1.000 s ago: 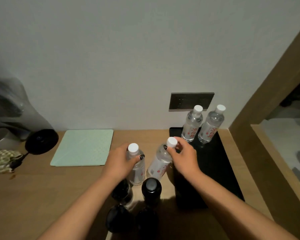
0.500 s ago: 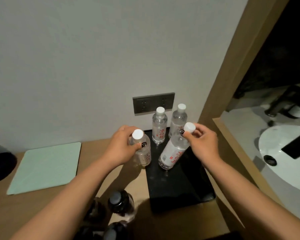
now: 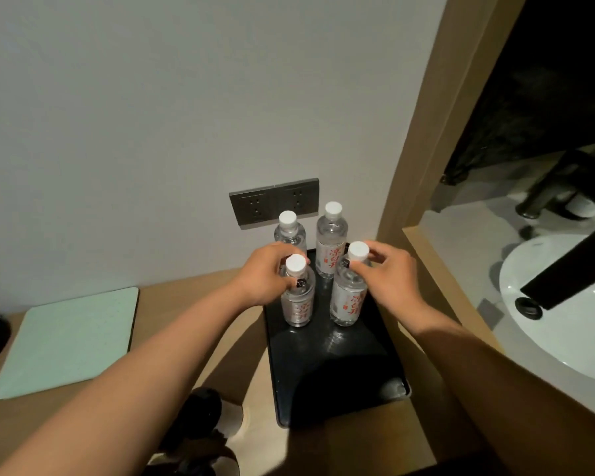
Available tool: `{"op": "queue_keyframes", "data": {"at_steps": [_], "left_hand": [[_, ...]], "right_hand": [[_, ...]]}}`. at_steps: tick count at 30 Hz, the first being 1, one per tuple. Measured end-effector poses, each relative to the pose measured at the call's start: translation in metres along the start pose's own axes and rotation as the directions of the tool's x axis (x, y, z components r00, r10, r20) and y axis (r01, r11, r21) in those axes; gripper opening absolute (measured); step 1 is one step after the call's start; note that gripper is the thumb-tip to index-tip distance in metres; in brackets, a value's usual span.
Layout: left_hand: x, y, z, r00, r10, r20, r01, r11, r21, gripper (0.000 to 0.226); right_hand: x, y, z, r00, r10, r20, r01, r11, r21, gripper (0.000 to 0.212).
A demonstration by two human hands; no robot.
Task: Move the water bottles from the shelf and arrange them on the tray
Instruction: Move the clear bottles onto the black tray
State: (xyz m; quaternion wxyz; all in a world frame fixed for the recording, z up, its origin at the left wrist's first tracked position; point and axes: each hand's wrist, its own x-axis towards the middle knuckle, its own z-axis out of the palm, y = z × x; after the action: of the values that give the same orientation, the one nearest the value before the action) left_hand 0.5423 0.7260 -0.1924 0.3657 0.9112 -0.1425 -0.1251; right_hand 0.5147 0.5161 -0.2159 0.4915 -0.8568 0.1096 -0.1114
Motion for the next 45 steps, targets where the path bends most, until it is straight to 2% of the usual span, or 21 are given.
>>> {"op": "queue_keyframes", "data": {"at_steps": [7, 13, 25, 31, 35, 37, 40, 45], "left_hand": [[0.021, -0.006, 0.002, 1.000, -0.021, 0.012, 0.021, 1.000, -0.009, 0.042], [0.032, -0.009, 0.005, 0.999, -0.034, -0.036, 0.031, 0.996, -0.084, 0.041], [0.034, -0.018, 0.009, 0.999, -0.038, 0.034, 0.044, 0.979, -0.201, 0.042], [0.024, -0.021, 0.015, 0.998, -0.055, -0.043, 0.039, 0.951, -0.307, 0.045], [0.016, -0.021, 0.023, 0.977, -0.132, -0.170, 0.090, 0.968, -0.234, 0.060], [0.012, -0.021, 0.033, 0.959, -0.170, -0.227, 0.128, 0.974, -0.186, 0.065], [0.010, -0.018, 0.045, 0.958, -0.187, -0.218, 0.150, 0.973, -0.176, 0.069], [0.010, -0.014, 0.052, 0.957, -0.183, -0.227, 0.146, 0.975, -0.170, 0.064]], "right_hand": [[0.001, 0.001, 0.002, 0.998, -0.048, 0.038, 0.047, 0.999, 0.026, 0.037], [0.012, 0.003, 0.006, 0.999, -0.039, 0.036, 0.039, 0.999, 0.010, 0.038], [0.017, -0.002, 0.027, 0.986, -0.152, 0.070, 0.153, 0.988, 0.001, 0.037], [0.020, 0.012, 0.016, 0.997, -0.076, 0.022, 0.076, 0.997, 0.014, 0.035], [0.022, 0.008, 0.020, 0.993, -0.115, 0.033, 0.116, 0.993, -0.033, 0.034], [0.023, 0.010, 0.023, 0.993, -0.106, 0.045, 0.110, 0.990, -0.085, 0.042], [0.021, 0.016, 0.027, 0.996, -0.037, 0.079, 0.047, 0.992, -0.118, 0.060], [0.016, 0.022, 0.035, 0.990, 0.054, 0.133, -0.058, 0.998, 0.026, 0.051]]}}
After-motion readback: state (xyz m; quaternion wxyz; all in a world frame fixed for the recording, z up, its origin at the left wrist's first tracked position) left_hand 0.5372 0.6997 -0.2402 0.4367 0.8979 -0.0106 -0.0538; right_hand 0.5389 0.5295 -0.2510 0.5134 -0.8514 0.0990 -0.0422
